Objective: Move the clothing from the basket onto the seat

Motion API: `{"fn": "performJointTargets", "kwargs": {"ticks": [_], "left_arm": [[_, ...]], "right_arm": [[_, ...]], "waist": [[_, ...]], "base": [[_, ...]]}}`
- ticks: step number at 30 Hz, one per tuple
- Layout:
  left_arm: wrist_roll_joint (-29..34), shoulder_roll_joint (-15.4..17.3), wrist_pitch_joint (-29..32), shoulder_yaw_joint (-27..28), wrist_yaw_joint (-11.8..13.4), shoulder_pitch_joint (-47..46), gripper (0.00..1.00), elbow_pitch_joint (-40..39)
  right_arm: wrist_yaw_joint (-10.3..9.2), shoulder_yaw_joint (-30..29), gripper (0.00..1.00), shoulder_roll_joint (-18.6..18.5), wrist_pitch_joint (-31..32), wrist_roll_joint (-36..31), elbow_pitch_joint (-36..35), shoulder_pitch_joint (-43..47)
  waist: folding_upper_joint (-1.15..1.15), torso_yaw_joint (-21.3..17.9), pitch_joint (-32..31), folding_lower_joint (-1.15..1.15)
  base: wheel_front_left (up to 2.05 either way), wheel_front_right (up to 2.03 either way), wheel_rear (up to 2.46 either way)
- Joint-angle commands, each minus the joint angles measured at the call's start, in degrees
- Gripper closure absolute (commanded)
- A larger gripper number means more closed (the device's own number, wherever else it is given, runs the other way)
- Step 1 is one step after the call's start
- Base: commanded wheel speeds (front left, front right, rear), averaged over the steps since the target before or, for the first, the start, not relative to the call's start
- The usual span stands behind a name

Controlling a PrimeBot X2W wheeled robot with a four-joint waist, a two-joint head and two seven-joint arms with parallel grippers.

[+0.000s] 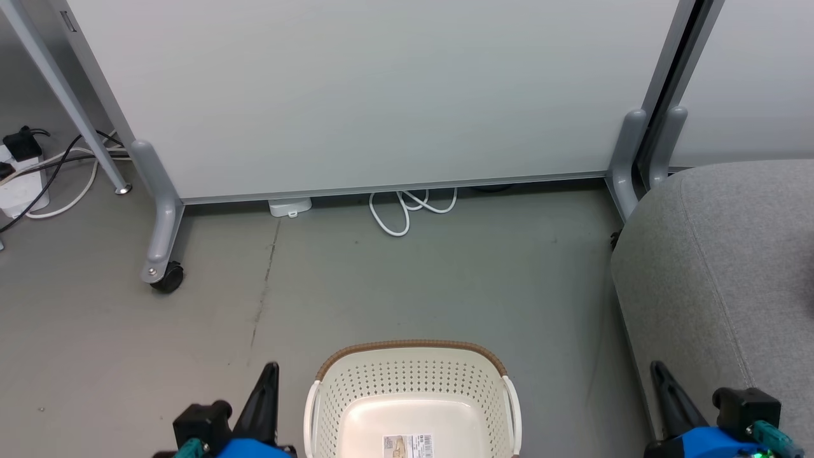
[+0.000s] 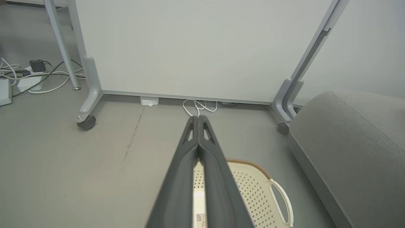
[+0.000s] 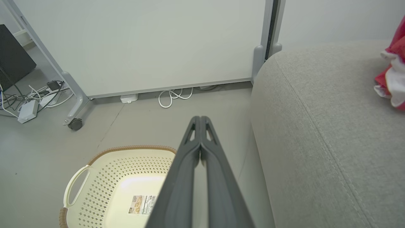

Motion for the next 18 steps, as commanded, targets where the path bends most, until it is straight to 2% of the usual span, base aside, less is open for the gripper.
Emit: {"fn": "performJointTargets", "kwargs": {"ticks": [1,18], "left_arm": [[-0.3,-0.1,0.1,0.0,0.0,0.3,1.0,0.2],[-16.2,-0.3,4.6,3.6,0.0,-0.3,1.0,-2.7]], "right_arm": [[0.0,-0.1,1.0,0.0,0.1,0.3,0.4,0.0],[0.0,-0.2,1.0,0.0,2.8,18.4,-0.2,-1.5]], "waist": [[0.0,0.0,0.0,0.0],[0.0,-0.7,-0.1,0.0]], "base": [[0.0,0.0,0.0],[0.0,0.0,0.0]]}}
